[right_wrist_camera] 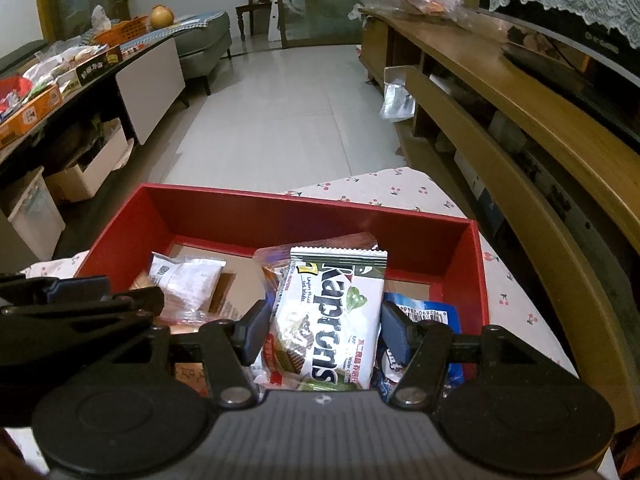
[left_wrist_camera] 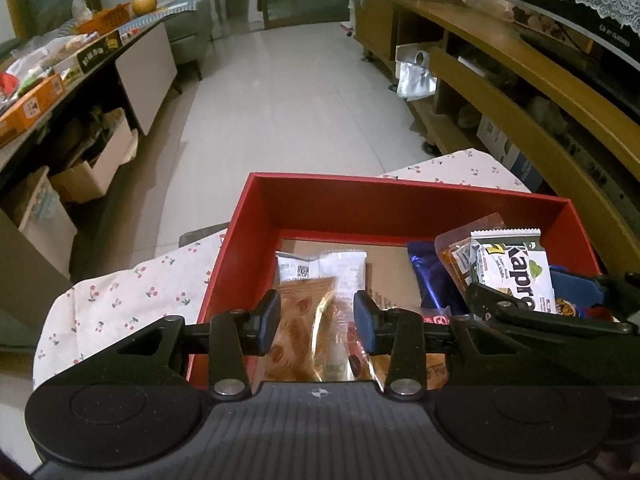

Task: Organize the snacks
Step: 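Lower the gold packet and Kaprons bar into the red box, then open both tools to release the snacks and pull back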

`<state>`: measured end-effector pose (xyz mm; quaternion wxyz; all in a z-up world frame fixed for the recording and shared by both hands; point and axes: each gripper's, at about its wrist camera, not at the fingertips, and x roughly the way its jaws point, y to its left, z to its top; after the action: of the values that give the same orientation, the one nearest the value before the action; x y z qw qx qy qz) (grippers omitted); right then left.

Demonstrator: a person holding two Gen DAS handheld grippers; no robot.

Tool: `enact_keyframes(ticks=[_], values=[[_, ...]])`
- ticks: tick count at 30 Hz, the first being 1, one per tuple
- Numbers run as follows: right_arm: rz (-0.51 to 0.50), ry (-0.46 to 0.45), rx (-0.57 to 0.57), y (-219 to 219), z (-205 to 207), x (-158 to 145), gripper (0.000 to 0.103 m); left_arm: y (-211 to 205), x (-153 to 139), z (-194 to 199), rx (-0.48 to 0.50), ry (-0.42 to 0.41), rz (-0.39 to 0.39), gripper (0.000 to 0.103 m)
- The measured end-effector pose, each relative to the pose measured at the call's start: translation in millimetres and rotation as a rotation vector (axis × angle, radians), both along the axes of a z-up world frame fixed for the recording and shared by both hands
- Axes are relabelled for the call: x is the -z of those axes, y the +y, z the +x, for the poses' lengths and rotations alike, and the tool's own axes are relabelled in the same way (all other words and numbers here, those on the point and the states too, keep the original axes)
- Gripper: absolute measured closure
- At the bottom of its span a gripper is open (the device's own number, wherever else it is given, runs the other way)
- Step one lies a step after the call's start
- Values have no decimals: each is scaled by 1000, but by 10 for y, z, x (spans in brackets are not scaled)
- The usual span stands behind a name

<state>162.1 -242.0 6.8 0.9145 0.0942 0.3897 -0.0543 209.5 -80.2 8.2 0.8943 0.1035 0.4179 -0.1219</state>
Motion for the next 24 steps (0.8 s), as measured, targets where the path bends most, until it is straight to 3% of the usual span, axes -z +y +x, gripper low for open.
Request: enact_keyframes(ticks=[5, 24], values=[[39, -12, 21, -68, -43, -48, 29, 22, -50, -54, 6, -14, -2, 46], [40, -36, 41, -82, -210, -212, 29, 131, -185, -222, -23, -45, -11, 24]])
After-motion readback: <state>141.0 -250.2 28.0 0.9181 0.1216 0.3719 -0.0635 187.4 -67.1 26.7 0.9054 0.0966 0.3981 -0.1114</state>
